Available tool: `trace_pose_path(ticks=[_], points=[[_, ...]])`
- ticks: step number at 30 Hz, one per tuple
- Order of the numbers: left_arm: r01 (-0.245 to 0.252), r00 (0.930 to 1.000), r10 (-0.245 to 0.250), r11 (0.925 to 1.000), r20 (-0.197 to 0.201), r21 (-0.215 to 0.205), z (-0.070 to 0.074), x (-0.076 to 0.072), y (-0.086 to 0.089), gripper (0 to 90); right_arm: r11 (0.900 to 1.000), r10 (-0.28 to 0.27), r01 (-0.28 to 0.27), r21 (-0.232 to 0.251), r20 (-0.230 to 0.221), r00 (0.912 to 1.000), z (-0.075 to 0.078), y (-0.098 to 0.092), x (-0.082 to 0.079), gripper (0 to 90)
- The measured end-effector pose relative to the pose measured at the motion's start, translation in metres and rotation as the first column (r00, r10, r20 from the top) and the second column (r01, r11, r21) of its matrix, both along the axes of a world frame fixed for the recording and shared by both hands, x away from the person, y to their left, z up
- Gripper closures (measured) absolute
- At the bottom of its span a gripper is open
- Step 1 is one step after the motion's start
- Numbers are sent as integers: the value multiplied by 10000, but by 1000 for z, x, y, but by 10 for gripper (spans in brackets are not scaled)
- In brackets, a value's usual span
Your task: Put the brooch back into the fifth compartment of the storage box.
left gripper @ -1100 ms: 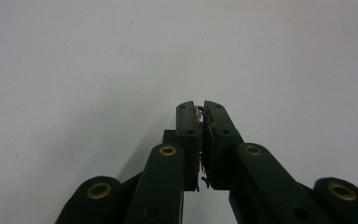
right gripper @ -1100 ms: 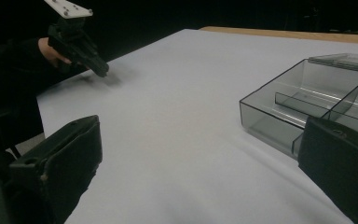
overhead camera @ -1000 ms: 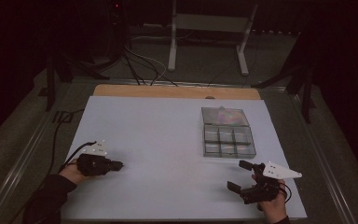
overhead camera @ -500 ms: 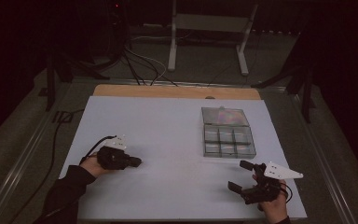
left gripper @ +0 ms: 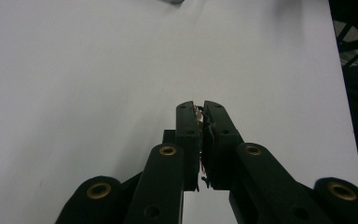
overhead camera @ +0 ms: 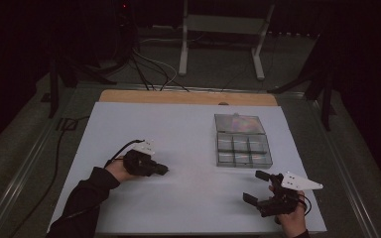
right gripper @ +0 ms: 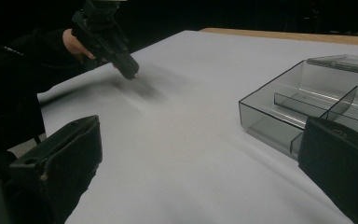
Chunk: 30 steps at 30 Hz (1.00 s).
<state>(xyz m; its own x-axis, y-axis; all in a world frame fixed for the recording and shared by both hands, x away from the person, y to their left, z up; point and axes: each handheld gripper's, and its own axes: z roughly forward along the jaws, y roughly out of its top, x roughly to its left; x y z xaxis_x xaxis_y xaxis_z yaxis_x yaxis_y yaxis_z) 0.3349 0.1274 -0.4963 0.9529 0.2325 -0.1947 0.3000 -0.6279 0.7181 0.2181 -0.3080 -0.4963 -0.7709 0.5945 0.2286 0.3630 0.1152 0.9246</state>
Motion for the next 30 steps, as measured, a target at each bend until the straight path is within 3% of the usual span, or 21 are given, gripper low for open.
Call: trace_pose_path(ticks=[7, 8, 14, 30], points=[[513, 9987, -513, 9987, 5, -12, 4, 4, -27, 875, 10000, 48, -47, -53, 26, 10000, 0, 0, 0, 0], [719, 9974, -720, 9974, -59, -82, 5, 5, -37, 875, 10000, 59, -59, -53, 41, 10000, 1, 0, -1, 0], [1167, 9931, -1168, 9930, -57, -195, 9, 8, -60, 875, 10000, 35, -35, 6, 49, 10000, 2, -1, -1, 0], [1877, 9822, -1876, 9808, 71, -520, 31, 22, -112, 875, 10000, 72, -72, 9, 68, 10000, 2, -1, -1, 0]])
